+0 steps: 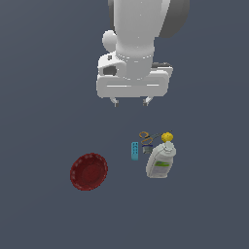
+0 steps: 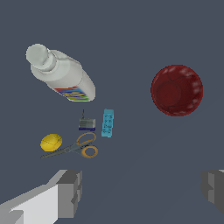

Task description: Pick up a designated object from a clutter of objects.

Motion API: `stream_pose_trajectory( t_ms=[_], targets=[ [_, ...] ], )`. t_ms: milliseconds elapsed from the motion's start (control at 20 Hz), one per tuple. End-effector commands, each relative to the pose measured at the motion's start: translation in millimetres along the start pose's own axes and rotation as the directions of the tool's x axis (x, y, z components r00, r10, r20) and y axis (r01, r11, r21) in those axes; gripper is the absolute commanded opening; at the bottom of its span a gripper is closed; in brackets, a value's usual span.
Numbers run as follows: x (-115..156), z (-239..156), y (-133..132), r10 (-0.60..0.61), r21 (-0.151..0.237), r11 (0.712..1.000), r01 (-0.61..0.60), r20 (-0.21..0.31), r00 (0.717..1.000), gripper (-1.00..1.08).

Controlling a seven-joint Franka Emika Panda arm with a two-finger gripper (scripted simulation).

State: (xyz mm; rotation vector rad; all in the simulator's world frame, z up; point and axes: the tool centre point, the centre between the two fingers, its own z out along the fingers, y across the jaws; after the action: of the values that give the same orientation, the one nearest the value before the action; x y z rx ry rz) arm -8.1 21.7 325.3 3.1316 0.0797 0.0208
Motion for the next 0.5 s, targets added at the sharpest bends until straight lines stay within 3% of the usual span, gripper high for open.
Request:
stream_pose_trajectory(
  t_ms=[0,450],
  targets=[
    [0.0,0.0,0.0,0.000,0.000,1.000,0.000,0.000,1.000,1.00],
    [-5.9,6.5,-6.2,-0.028,0.023,0.999,0.027,0.025,0.999,1.00]
  ],
)
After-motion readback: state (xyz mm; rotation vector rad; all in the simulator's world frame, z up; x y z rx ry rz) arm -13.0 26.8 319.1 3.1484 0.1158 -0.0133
